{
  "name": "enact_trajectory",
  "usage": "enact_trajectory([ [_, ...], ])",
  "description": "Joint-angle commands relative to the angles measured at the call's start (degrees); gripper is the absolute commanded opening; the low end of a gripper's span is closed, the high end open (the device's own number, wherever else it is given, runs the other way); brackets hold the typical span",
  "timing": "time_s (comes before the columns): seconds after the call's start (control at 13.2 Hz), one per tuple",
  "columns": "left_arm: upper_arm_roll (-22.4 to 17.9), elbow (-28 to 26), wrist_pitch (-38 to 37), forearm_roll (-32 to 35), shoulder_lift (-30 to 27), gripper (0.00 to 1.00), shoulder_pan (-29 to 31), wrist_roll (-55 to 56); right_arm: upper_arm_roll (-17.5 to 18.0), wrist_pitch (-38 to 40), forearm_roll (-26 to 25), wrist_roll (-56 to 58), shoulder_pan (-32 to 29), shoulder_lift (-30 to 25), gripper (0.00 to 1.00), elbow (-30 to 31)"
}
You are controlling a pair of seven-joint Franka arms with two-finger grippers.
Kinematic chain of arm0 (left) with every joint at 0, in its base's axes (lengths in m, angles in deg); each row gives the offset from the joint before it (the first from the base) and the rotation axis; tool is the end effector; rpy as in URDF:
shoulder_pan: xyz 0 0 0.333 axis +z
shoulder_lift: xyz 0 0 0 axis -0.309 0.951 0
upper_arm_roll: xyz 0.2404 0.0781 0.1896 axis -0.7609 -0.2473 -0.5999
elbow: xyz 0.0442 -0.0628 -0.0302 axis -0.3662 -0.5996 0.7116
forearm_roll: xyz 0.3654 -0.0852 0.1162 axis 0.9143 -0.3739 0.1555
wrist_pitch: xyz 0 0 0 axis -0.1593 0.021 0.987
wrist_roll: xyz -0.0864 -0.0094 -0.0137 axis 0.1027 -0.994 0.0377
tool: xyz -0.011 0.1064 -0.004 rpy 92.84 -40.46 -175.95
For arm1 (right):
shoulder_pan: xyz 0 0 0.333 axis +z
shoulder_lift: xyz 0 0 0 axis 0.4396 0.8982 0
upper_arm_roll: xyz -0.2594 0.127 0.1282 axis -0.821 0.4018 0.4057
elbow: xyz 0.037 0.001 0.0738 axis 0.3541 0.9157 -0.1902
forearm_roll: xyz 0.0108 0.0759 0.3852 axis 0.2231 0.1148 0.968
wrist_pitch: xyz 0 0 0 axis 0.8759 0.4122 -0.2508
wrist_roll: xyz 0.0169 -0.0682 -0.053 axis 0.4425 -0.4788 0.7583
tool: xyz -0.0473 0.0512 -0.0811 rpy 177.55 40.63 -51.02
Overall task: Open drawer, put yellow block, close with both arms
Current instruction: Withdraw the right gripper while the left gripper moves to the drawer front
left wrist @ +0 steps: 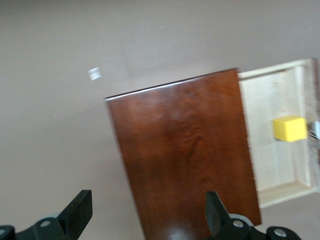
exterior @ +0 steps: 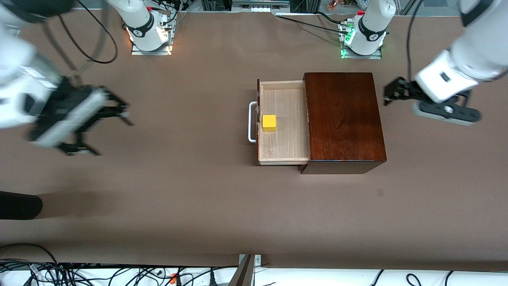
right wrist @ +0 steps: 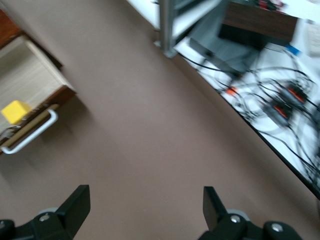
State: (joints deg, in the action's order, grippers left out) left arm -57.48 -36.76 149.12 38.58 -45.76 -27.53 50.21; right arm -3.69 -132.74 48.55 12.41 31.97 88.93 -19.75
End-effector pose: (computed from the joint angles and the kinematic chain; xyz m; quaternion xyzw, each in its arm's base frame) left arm 0.5688 -0.1530 0.6077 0.9916 -0.1233 -0.0278 0.0286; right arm 0.6535 0.1487 0.6742 -0.9099 -0.3837 -0.1475 0.0559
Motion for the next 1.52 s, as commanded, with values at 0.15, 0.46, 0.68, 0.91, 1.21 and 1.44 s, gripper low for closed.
enact_trajectory([
  [0.15,13.9,1.0,3.6,0.3,2.3,1.00,-3.1,0.1,-9.3,7.6,3.7,-1.2,-0.4,-6.5,1.00,3.3],
  [0.46,15.5,1.3,6.2,1.4,6.8,1.00,-11.6,-1.0,-10.7,7.1,2.6,-11.5,-0.4,-19.6,1.00,21.3],
  [0.68,15.5,1.8,11.6,5.6,11.2,1.00,-19.5,-13.5,-10.6,7.1,-0.3,-17.0,-0.4,-22.2,1.00,26.2],
  [0.91,15.5,1.9,15.4,12.6,16.7,1.00,-24.9,-25.7,-9.8,3.3,-3.2,-24.1,0.2,-25.8,1.00,33.6],
  [1.21,15.5,1.9,21.7,17.7,24.2,1.00,-27.1,-31.8,-7.2,-2.7,-6.0,-31.5,0.2,-30.0,1.00,43.0],
  [1.44,15.3,1.9,25.9,22.0,29.7,1.00,-27.7,-32.2,-7.2,-2.3,-6.1,-32.5,0.1,-28.4,1.00,41.2],
])
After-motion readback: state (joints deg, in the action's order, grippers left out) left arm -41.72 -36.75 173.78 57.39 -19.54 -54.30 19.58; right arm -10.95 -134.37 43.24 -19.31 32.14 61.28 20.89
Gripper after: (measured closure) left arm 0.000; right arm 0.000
